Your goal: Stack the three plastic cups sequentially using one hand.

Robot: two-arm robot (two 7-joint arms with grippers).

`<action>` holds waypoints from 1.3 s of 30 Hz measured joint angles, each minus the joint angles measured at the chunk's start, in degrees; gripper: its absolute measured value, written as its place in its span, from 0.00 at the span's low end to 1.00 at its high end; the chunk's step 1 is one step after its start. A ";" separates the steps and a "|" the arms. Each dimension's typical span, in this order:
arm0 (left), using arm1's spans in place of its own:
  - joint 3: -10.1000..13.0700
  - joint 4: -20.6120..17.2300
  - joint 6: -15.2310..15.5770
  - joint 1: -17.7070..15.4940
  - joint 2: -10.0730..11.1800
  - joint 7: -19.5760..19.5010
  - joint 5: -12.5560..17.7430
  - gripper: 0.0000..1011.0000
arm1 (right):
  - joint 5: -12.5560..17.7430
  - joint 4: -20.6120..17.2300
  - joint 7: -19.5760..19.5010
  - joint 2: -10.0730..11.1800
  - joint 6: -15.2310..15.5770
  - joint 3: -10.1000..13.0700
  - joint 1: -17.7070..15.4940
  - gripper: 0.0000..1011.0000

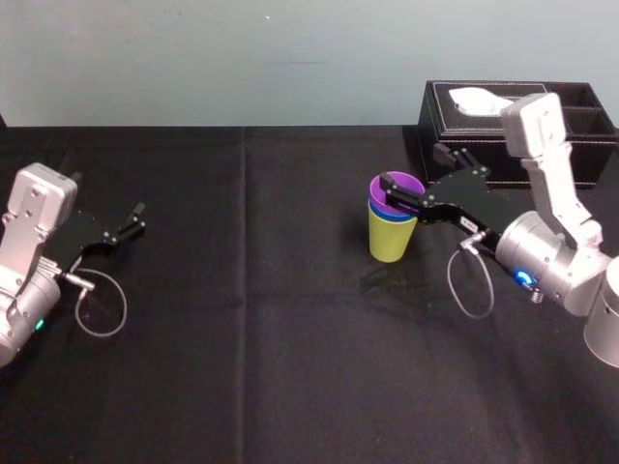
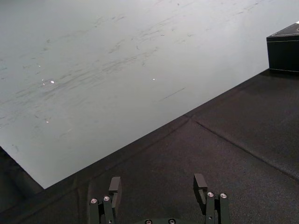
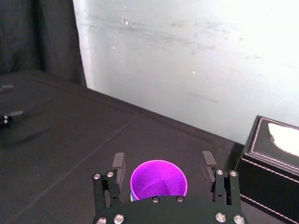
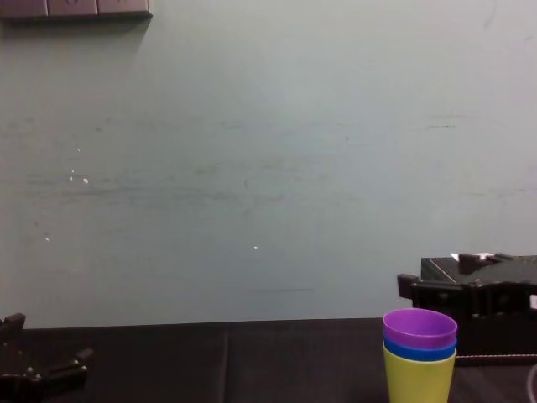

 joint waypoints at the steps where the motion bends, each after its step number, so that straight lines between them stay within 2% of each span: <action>1: 0.00 0.00 0.00 0.00 0.00 0.00 0.00 1.00 | 0.09 -0.54 -0.15 0.08 -0.13 0.30 -0.47 0.99; 6: 0.00 0.00 0.00 0.00 0.00 0.00 0.00 1.00 | 0.48 -3.83 -2.89 -0.29 -1.99 2.88 -4.47 0.99; 10: 0.00 0.00 0.00 0.00 0.00 0.00 0.00 1.00 | 0.02 -5.27 -5.59 -1.60 -4.53 4.76 -7.82 0.99; 13: 0.00 0.00 0.00 0.00 0.00 0.00 0.00 1.00 | -1.57 -5.44 -7.78 -2.88 -6.85 5.33 -9.99 0.99; 15: 0.00 0.00 0.00 0.00 0.00 0.00 0.00 1.00 | -4.32 -5.13 -10.62 -4.49 -10.51 5.52 -12.03 0.99; 16: 0.00 0.00 0.00 0.00 0.00 0.00 0.00 1.00 | -4.32 -5.13 -10.62 -4.49 -10.51 5.52 -12.03 0.99; 17: 0.00 0.00 0.00 0.00 0.00 0.00 0.00 1.00 | -5.81 -4.88 -12.04 -5.22 -12.14 5.50 -12.86 0.99; 23: 0.00 0.00 0.00 0.00 0.00 0.00 0.00 1.00 | -10.98 -3.77 -16.51 -7.79 -17.09 5.15 -14.75 0.99; 28: 0.00 0.00 0.00 0.00 0.00 0.00 0.00 1.00 | -12.45 -3.79 -17.11 -8.47 -17.82 5.42 -15.31 0.99; 39: 0.00 0.00 0.00 0.00 0.00 0.00 0.00 1.00 | -12.27 -3.78 -17.07 -8.38 -17.79 5.31 -15.15 0.99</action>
